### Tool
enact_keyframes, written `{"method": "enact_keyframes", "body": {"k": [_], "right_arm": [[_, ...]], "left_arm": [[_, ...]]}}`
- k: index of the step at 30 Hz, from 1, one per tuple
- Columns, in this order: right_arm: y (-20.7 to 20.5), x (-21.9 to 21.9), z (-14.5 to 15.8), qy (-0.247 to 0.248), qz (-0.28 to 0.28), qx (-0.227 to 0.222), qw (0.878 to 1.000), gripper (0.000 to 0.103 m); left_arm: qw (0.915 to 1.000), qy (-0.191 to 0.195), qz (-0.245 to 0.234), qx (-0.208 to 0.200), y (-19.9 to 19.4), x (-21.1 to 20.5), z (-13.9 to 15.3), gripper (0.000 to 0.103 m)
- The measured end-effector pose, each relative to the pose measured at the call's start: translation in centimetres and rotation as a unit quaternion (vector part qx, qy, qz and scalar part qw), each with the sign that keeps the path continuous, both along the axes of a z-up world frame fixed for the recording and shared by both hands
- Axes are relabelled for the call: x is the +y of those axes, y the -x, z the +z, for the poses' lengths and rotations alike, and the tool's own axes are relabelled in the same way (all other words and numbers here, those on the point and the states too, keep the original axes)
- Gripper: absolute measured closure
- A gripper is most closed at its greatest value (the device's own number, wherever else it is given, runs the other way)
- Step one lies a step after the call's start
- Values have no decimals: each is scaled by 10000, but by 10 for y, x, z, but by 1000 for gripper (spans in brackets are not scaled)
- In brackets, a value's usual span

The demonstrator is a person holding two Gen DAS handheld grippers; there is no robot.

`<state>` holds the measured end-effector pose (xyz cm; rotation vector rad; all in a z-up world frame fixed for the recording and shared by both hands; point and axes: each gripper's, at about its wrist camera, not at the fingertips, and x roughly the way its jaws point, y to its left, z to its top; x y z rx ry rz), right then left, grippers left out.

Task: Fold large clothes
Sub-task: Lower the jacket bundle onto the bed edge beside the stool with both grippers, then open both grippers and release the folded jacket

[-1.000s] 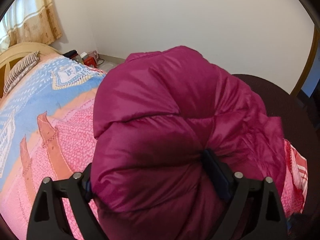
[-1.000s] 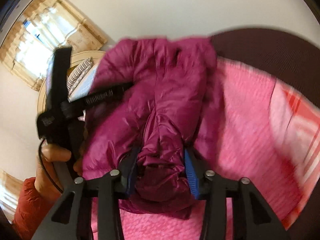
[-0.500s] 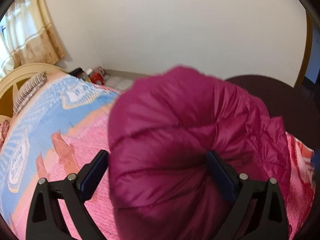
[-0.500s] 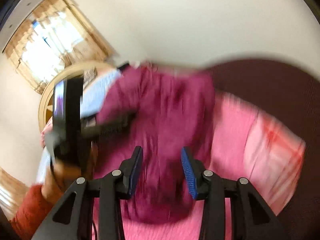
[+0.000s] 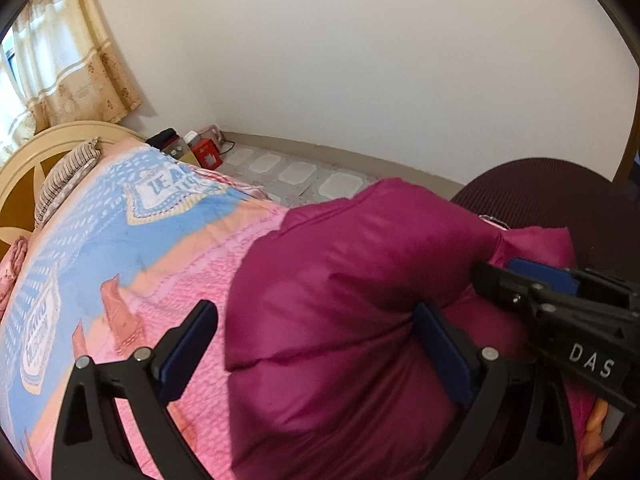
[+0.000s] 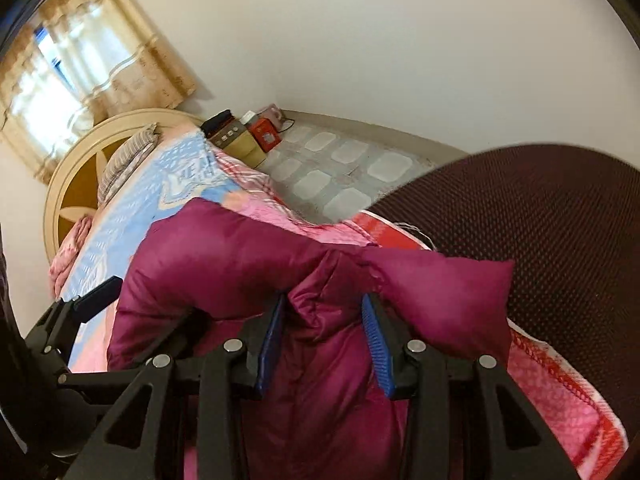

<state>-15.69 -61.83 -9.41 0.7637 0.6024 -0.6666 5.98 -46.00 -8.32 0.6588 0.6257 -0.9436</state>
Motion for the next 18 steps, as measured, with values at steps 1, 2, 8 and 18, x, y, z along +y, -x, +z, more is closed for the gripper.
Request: {"method": "enact_keyframes", "body": {"k": [1, 2, 8, 18], "right_arm": [[1, -3, -4, -40, -44, -32, 10000, 62], [4, -4, -7, -50, -82, -44, 9999, 63], [3, 8, -4, 331, -95, 283, 9990, 62], [76, 120, 74, 1433, 98, 144, 9895, 61]], "left_arm": [[10000, -24, -35, 9, 2, -4, -3, 0], [10000, -43, -35, 31, 2, -6, -8, 0], [9999, -141, -56, 41, 3, -1, -5, 0], [9993, 328, -168, 51, 36, 88, 37, 0]]}}
